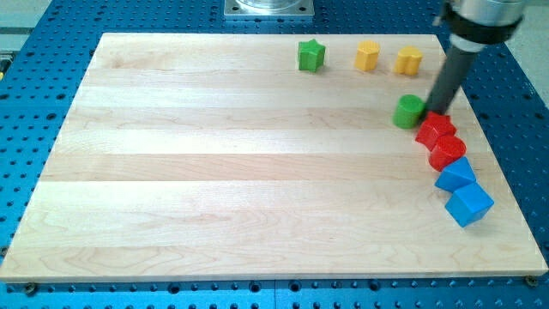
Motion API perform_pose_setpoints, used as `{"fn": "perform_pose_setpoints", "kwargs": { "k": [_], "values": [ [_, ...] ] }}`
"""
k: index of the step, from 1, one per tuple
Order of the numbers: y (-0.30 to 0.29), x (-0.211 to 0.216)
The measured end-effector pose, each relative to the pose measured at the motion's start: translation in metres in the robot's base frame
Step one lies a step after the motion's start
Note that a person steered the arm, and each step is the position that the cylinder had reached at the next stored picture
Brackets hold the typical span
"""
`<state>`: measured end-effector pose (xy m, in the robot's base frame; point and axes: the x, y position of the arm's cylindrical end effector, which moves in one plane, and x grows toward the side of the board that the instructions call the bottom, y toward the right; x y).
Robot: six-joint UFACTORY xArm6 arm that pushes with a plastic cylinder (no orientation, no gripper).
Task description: Move the green circle towards the hexagon
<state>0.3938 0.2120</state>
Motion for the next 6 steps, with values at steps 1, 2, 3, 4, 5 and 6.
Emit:
{"fn": "perform_pose_setpoints", "kwargs": {
  "k": [1, 2, 3, 4, 5, 6],
  "values": [
    [-0.049, -0.014],
    [-0.043, 0.017],
    [-0.103, 0.025],
    [-0.093, -0.007],
    [-0.078, -0.019],
    [-0.052, 0.002]
  ]
}}
